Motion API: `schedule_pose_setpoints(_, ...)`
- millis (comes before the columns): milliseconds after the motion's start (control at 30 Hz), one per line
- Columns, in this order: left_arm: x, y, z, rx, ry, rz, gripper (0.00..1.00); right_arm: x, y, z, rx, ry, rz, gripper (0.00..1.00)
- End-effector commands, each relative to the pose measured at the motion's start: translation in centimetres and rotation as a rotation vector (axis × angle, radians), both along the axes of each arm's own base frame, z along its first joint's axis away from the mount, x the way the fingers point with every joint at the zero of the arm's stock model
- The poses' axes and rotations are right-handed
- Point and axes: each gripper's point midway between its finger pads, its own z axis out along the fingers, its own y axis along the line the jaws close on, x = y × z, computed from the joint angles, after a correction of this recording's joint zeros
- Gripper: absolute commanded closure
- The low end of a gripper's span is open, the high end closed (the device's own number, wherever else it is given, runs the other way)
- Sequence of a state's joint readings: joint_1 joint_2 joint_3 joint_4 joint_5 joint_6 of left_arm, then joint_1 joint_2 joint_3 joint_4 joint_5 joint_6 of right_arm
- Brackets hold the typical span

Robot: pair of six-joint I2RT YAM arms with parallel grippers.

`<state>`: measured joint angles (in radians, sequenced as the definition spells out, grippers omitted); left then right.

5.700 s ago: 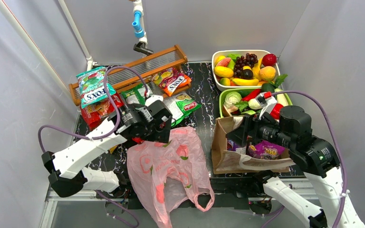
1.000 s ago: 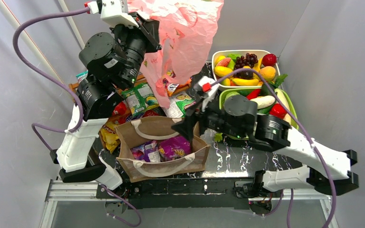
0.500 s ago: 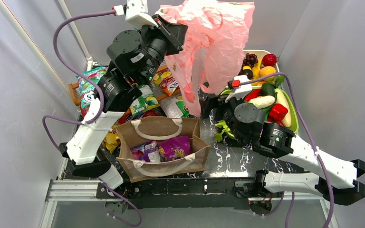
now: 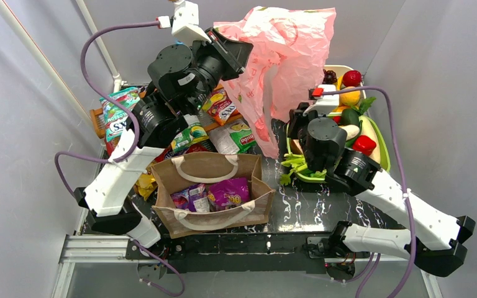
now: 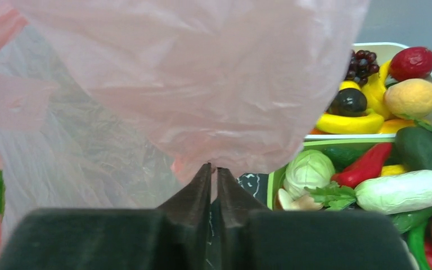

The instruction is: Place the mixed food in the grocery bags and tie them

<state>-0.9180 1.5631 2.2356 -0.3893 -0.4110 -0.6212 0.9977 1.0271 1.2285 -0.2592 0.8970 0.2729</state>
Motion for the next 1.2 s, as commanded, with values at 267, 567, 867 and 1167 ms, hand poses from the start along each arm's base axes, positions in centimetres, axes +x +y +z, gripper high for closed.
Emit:
schedule_pose_setpoints(267, 0.8, 2.3, 0.2, 0.036, -0.022, 0.072, 0.99, -8.0, -4.7, 4.0, 0.235, -0.022, 0.266, 0.99)
schedule_pose_setpoints(567, 1.9, 1.4, -1.4, 0.025, 0.027, 0.036, 0.97, -11.6, -5.9, 3.4, 0.315, 0.021, 0.391, 0.99)
schedule_pose_setpoints(867, 3.1, 0.7, -5.4, 0.128, 0.112, 0.008, 0.43, -13.5, -5.3, 8.3, 0.480, -0.069, 0.506, 0.99)
schedule_pose_setpoints(1167, 3.6, -0.9, -11.8, 0.413, 0.209, -0.071, 0.02, -13.8, -8.0, 15.4, 0.746, -0.189, 0.450, 0.99)
